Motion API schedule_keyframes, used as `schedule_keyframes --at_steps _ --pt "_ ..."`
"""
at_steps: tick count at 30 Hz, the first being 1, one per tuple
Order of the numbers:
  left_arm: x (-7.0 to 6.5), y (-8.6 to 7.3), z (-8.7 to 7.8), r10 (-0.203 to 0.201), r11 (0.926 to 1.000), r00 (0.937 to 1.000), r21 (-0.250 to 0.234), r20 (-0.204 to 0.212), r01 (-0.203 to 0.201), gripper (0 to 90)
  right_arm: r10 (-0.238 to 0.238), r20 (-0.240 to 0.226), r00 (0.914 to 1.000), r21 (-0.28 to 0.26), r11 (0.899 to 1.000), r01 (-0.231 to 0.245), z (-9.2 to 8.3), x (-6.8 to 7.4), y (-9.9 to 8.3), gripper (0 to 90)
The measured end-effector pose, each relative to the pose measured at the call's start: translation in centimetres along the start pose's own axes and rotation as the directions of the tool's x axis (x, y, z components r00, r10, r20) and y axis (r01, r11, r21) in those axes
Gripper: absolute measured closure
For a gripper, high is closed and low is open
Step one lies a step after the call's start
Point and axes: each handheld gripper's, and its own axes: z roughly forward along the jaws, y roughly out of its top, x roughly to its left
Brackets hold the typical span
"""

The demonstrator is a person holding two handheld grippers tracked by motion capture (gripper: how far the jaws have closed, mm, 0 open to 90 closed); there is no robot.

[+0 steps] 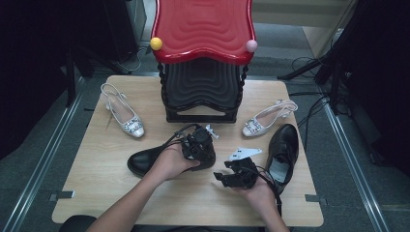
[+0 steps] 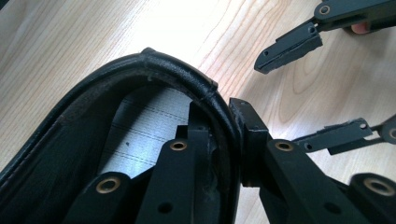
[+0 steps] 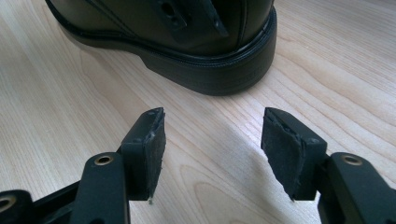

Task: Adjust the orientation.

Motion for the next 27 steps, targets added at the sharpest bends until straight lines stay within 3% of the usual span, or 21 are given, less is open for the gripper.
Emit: schedule_keyframes --at_steps 2,3,4,6,8,11,16,19,20,22,24,26,27 --pt "0.0 0.0 -0.2 0.005 1.0 1.0 -0.002 0.0 -0.005 76.3 0.0 0.001 1.0 -0.004 1.0 0.0 -0.1 -0.1 0.0 40.8" --pt "-0.2 -0.2 -0.9 -0.005 0.9994 1.0 -0.035 -0.008 0.004 75.3 0.002 -0.001 1.0 -0.005 1.0 -0.002 -0.1 -0.1 0.0 40.8" --pt "-0.2 -0.2 -0.9 -0.005 0.9994 1.0 -0.035 -0.008 0.004 74.2 0.001 -0.001 1.0 -0.007 1.0 -0.001 -0.1 -0.1 0.0 40.9" --pt "-0.1 -0.7 -2.5 -0.016 0.997 0.9999 -0.076 0.0 0.016 71.9 0.0 -0.006 1.0 -0.014 1.0 0.0 -0.2 -0.1 0.1 41.7" --pt "-0.1 -0.9 -3.1 -0.01 0.9966 0.9999 -0.082 -0.006 0.01 70.1 0.002 -0.01 0.9999 -0.025 1.0 -0.002 -0.3 0.0 0.1 44.0" --pt "0.3 -2.2 -5.4 -0.025 0.9909 0.9995 -0.132 0.018 0.027 66.9 -0.003 -0.023 0.9997 -0.045 0.999 0.002 -0.7 0.1 0.4 49.7" --pt "0.5 -3.7 -7.1 -0.037 0.9858 0.9993 -0.164 0.012 0.038 62.3 -0.012 -0.031 0.9995 -0.07 0.998 0.01 -1.1 0.0 1.0 56.3" --pt "0.8 -5.6 -8.3 -0.057 0.9807 0.9984 -0.187 -0.001 0.056 65.7 -0.014 -0.046 0.9989 -0.085 0.996 0.01 -1.3 0.1 1.5 63.7" --pt "0.8 -5.6 -8.3 -0.057 0.9807 0.9984 -0.187 -0.001 0.056 67.6 -0.014 -0.046 0.9989 -0.085 0.996 0.01 -1.3 0.1 1.5 63.7" --pt "1.1 -7.3 -9.0 -0.077 0.9736 0.9969 -0.216 -0.012 0.073 72.7 -0.018 -0.064 0.9978 -0.097 0.995 0.012 -1.6 0.2 2.2 71.6" --pt "1.2 -7.9 -9.1 -0.086 0.9707 0.9963 -0.226 -0.01 0.081 79.0 -0.022 -0.077 0.9968 -0.106 0.994 0.013 -1.8 0.4 2.7 76.6" --pt "1.7 -9.5 -9.3 -0.118 0.963 0.993 -0.245 -0.006 0.113 84.2 -0.03 -0.084 0.996 -0.112 0.994 0.021 -2.0 0.7 3.2 80.3" --pt "1.9 -10.0 -9.4 -0.122 0.9638 0.9925 -0.24 -0.011 0.116 85.6 -0.035 -0.09 0.9954 -0.115 0.993 0.025 -2.1 0.8 3.5 82.1"
